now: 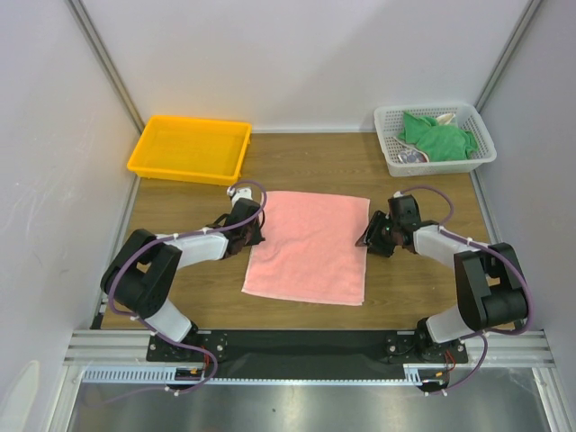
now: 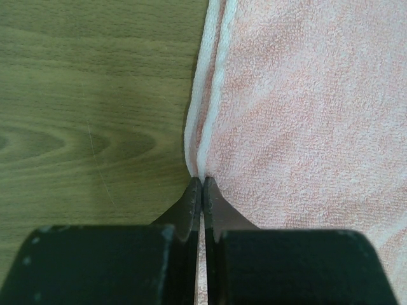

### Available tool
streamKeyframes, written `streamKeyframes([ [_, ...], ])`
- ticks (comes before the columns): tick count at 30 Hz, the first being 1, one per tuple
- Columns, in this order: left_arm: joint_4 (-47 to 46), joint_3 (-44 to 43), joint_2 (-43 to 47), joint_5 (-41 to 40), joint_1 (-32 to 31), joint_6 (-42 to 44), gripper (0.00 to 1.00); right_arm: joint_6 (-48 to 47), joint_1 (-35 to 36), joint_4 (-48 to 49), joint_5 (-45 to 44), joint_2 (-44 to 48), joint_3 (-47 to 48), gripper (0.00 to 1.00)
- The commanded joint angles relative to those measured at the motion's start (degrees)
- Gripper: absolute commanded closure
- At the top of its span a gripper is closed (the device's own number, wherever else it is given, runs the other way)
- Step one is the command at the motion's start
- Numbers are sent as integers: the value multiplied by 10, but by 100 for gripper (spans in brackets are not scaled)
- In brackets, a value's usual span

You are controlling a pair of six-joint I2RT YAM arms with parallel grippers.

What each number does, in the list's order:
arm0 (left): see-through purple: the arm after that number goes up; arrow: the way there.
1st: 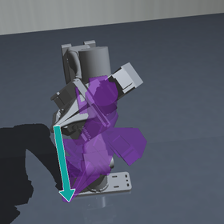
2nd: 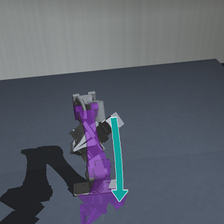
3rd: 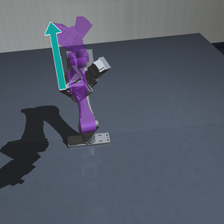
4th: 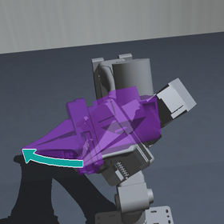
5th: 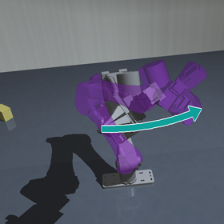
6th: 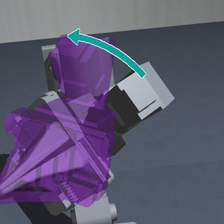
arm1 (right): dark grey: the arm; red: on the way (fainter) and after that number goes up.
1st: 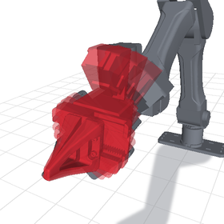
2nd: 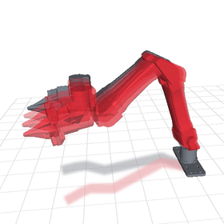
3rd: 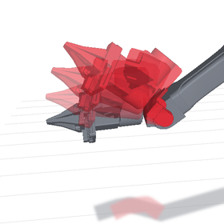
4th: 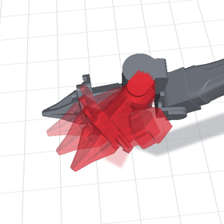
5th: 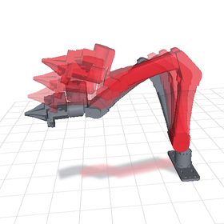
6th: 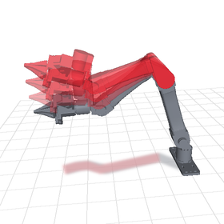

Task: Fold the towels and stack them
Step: Fold the towel

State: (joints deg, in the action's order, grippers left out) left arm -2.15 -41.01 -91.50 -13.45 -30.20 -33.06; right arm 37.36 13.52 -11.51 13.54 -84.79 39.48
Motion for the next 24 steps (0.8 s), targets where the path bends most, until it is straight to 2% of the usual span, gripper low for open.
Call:
streamKeyframes([
  [1,14,14,-10,7,2,-10,99,15,1,28,3,-4,-20,51],
  [5,17,13,-10,11,2,-9,100,16,16,30,-25,-5,-23,63],
  [8,36,7,-10,5,2,-5,100,16,31,24,-46,-12,-20,82],
  [10,42,2,-6,4,2,-3,99,16,34,22,-48,-12,-17,99],
  [14,56,-12,24,1,2,5,100,-9,33,-8,-49,8,16,100],
  [24,99,-79,158,-23,1,40,100,-67,9,-97,-42,89,170,100],
])
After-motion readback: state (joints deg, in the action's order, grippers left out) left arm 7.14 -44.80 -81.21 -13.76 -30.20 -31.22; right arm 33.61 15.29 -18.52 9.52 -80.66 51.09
